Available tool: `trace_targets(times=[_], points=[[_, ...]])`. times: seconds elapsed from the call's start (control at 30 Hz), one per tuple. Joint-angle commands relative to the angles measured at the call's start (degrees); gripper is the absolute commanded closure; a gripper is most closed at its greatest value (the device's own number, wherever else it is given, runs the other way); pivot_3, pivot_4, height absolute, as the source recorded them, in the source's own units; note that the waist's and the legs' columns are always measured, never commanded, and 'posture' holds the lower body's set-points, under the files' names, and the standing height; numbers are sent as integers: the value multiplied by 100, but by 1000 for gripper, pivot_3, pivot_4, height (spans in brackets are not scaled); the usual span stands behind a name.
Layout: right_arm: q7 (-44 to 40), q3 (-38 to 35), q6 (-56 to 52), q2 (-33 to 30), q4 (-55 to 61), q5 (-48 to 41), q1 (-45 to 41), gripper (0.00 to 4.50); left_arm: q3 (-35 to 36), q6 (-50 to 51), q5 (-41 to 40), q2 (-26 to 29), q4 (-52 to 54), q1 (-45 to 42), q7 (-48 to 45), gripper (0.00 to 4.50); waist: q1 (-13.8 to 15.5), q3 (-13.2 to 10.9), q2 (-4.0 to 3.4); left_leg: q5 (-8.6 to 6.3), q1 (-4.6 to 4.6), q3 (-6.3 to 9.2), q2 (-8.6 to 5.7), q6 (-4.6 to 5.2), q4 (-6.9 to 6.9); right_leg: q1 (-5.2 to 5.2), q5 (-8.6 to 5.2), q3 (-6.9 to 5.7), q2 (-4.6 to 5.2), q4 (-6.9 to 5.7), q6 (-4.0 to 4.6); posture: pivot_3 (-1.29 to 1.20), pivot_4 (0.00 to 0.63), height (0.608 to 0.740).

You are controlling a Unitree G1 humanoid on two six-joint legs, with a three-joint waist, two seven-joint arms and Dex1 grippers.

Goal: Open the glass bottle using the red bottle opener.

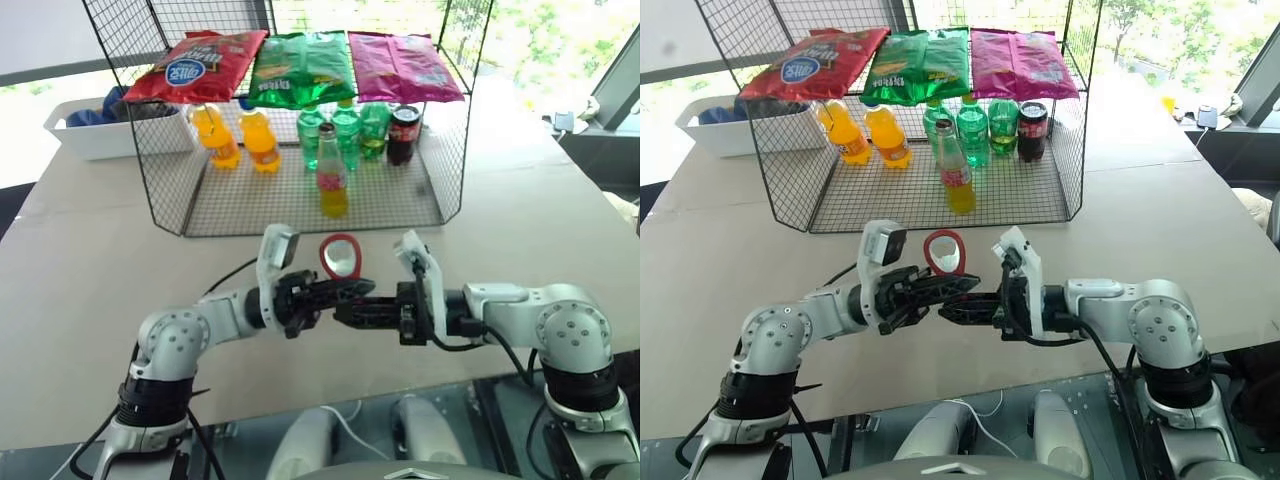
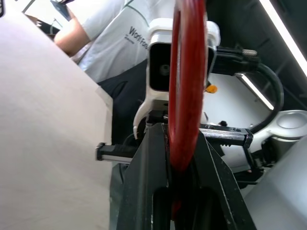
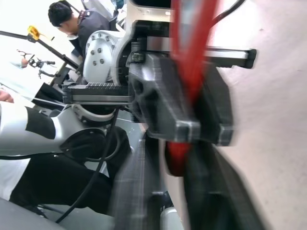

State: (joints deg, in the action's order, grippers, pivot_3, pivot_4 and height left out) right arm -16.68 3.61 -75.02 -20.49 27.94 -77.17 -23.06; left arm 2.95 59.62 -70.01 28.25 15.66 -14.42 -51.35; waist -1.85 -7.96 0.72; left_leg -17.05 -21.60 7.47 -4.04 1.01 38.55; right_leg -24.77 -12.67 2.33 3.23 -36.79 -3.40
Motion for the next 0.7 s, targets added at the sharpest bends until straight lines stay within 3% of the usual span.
trace_targets(times=[0.03,0.47,0.63,0.7], points=[[35,49,164,60,101,-283,-133,4436,-19,27,7,68,191,82,-16,4500,0,0,0,0,0,0,0,0,0,0,0,0,0,0,0,0,150,740],[388,66,436,178,-75,-75,-132,4436,108,105,-155,18,55,-36,41,4500,1,0,0,0,0,0,0,0,0,0,0,-1,-7,1,0,0,150,740],[510,73,590,172,-90,256,-132,4500,156,-129,109,-59,107,65,223,2669,2,0,0,0,0,0,-1,1,0,0,0,0,-7,1,0,0,150,740],[496,27,617,80,-78,356,-96,4500,213,-231,206,-14,64,82,194,1728,1,0,0,0,0,-1,1,0,-1,-1,0,1,-5,1,0,0,150,740]])
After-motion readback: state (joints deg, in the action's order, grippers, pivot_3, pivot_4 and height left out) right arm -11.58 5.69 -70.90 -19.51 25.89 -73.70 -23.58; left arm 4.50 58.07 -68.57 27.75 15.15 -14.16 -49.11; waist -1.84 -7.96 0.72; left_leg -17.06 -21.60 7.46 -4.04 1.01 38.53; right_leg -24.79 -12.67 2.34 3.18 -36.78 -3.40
